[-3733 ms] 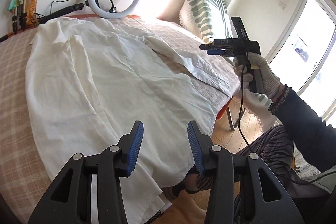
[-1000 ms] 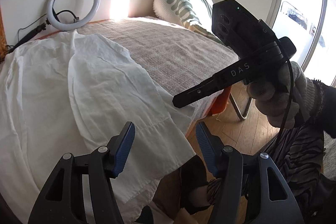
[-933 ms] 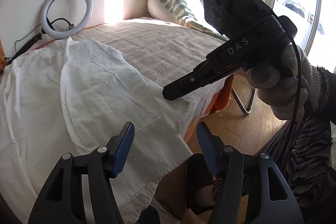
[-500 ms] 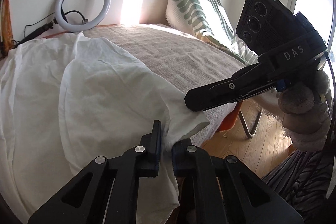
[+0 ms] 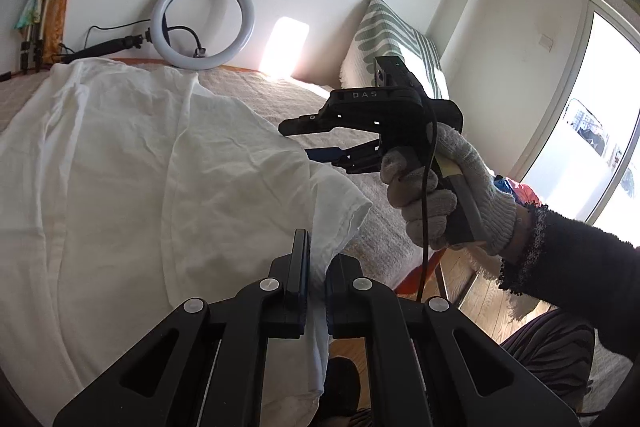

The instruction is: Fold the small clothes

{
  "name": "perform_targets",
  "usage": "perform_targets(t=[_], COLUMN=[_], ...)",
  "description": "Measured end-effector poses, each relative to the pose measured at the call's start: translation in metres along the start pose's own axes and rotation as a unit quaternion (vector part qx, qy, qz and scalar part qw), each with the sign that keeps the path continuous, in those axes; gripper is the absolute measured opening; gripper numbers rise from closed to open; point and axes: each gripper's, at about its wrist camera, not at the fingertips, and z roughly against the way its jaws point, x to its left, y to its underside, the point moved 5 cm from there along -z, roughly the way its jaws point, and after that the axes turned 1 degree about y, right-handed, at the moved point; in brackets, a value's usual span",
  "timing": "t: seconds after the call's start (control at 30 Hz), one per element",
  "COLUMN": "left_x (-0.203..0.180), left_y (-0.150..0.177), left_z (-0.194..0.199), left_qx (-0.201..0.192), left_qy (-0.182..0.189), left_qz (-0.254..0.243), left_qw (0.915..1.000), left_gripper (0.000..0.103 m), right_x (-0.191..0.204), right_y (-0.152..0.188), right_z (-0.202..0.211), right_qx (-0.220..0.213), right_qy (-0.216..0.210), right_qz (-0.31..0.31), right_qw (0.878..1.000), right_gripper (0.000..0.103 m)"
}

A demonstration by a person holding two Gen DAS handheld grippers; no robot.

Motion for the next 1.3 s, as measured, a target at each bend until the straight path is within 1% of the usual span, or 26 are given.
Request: perform_targets(t=[0.07, 0.13, 0.17, 0.2, 0.23, 0.27, 0.3, 0.37, 0.47, 0.53, 0.63, 0.77, 0.83, 1.03, 1.1, 1.17, 1.2, 1.23, 1.27, 1.3], left_x=[0.002, 0.003, 0.004, 0.004, 0.004, 0.005, 0.004, 0.005, 0.010, 0.014, 0.021, 0.032, 0.039, 0.057, 0.065, 0.071, 0.074, 0.076, 0.076, 0.075], left_y=[0.001, 0.002, 0.002, 0.003, 0.003, 0.004, 0.004, 0.006, 0.008, 0.008, 0.012, 0.019, 0.023, 0.037, 0.040, 0.043, 0.044, 0.046, 0.047, 0.049], left_z=[0.002, 0.003, 0.002, 0.003, 0.003, 0.003, 0.004, 0.006, 0.011, 0.015, 0.023, 0.035, 0.039, 0.050, 0.052, 0.052, 0.053, 0.054, 0.055, 0.056], left_qx=[-0.004, -0.004, -0.003, -0.004, -0.005, -0.006, -0.006, -0.007, -0.010, -0.011, -0.018, -0.027, -0.029, -0.033, -0.033, -0.030, -0.029, -0.028, -0.027, -0.023], left_qy=[-0.001, 0.001, 0.002, 0.002, 0.003, 0.004, 0.005, 0.007, 0.012, 0.014, 0.017, 0.013, 0.012, 0.000, -0.007, -0.008, -0.008, -0.010, -0.009, -0.005], left_qz=[0.007, 0.015, 0.018, 0.019, 0.022, 0.024, 0.026, 0.027, 0.035, 0.041, 0.053, 0.072, 0.090, 0.127, 0.140, 0.155, 0.161, 0.166, 0.167, 0.166], left_qw=[1.0000, 0.9999, 0.9998, 0.9998, 0.9997, 0.9997, 0.9996, 0.9996, 0.9993, 0.9990, 0.9983, 0.9969, 0.9954, 0.9914, 0.9896, 0.9874, 0.9865, 0.9857, 0.9855, 0.9859], left_gripper=[0.005, 0.005, 0.005, 0.005, 0.005, 0.005, 0.005, 0.005, 0.005, 0.005, 0.005, 0.005, 0.005, 0.005, 0.005, 0.005, 0.005, 0.005, 0.005, 0.005], right_x=[-0.001, 0.003, 0.005, 0.008, 0.012, 0.016, 0.022, 0.040, 0.078, 0.103, 0.138, 0.173, 0.188, 0.223, 0.229, 0.231, 0.230, 0.229, 0.227, 0.227], right_y=[-0.014, -0.027, -0.033, -0.037, -0.042, -0.047, -0.051, -0.058, -0.064, -0.063, -0.059, -0.048, -0.039, -0.010, -0.002, 0.005, 0.007, 0.009, 0.008, 0.007], right_z=[-0.022, -0.038, -0.045, -0.050, -0.056, -0.059, -0.059, -0.060, -0.063, -0.068, -0.084, -0.110, -0.126, -0.176, -0.193, -0.208, -0.213, -0.217, -0.220, -0.218], right_qx=[0.012, 0.013, 0.015, 0.016, 0.020, 0.017, 0.010, 0.004, 0.005, 0.012, 0.027, 0.052, 0.065, 0.106, 0.118, 0.128, 0.134, 0.141, 0.149, 0.150], right_qy=[-0.019, -0.018, -0.023, -0.027, -0.022, -0.006, 0.015, 0.046, 0.088, 0.122, 0.157, 0.184, 0.200, 0.218, 0.230, 0.238, 0.241, 0.240, 0.235, 0.230], right_qz=[-0.020, -0.024, -0.027, -0.031, -0.033, -0.027, -0.013, 0.017, 0.085, 0.131, 0.182, 0.232, 0.260, 0.327, 0.342, 0.352, 0.355, 0.353, 0.347, 0.341], right_qw=[1.000, 0.999, 0.999, 0.999, 0.999, 0.999, 1.000, 0.999, 0.992, 0.984, 0.970, 0.954, 0.942, 0.913, 0.903, 0.896, 0.893, 0.893, 0.896, 0.899], right_gripper=[0.053, 0.053, 0.050, 0.037, 0.029, 0.017, 0.008, 0.003, 0.001, 0.001, 0.001, 0.001, 0.001, 0.001, 0.001, 0.001, 0.002, 0.004, 0.009, 0.010])
